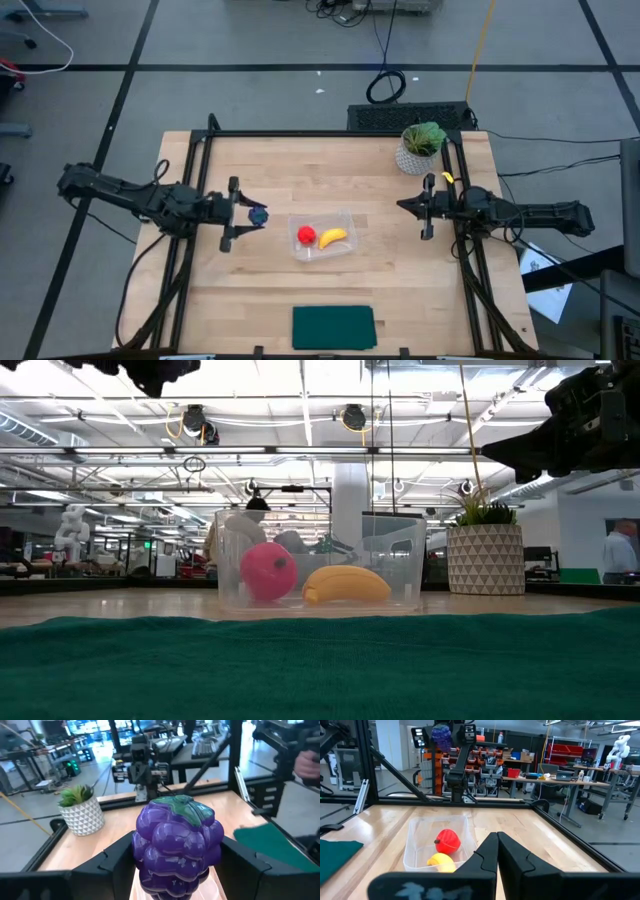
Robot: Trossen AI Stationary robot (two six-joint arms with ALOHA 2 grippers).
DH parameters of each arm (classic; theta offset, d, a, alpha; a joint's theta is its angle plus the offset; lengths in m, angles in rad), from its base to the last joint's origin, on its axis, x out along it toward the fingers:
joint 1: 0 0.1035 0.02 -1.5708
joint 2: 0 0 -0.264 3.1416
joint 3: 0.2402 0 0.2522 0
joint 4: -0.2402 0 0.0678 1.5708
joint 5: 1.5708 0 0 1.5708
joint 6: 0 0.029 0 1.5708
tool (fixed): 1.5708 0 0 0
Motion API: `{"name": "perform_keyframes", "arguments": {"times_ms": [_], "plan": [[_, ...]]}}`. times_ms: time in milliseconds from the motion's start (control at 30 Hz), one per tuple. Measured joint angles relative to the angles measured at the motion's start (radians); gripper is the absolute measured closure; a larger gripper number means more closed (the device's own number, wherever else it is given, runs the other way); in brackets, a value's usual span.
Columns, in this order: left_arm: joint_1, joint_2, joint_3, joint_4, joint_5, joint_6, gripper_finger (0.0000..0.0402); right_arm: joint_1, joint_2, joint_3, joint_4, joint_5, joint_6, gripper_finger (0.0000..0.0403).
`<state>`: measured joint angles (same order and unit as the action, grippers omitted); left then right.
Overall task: Pick and placing Produce into tupperware
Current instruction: Put the purple grapes into the transparent bin
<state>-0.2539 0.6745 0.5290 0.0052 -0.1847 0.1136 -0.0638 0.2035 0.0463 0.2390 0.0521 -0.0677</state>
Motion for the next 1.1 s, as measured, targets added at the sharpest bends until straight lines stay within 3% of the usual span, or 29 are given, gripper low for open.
{"name": "perform_keyframes", "arguments": {"times_ms": [233, 633, 933, 1100], "plan": [[-0.001, -0.056, -0.044, -0.034, 0.083, 0.01, 0.0172, 0.0, 0.01, 0.0, -0.004, 0.0, 0.0, 0.0403], [-0.001, -0.168, -0.048, -0.142, 0.004, 0.01, 0.0172, 0.0, 0.021, 0.0, 0.019, 0.003, 0.0, 0.0403], [-0.001, -0.206, -0.175, 0.043, 0.028, 0.023, 0.0172, 0.0, 0.021, 0.0, 0.034, 0.003, 0.003, 0.0403], [-0.001, -0.25, -0.223, 0.058, 0.043, 0.049, 0.0172, 0.0, 0.021, 0.0, 0.034, 0.003, 0.003, 0.0403]]}}
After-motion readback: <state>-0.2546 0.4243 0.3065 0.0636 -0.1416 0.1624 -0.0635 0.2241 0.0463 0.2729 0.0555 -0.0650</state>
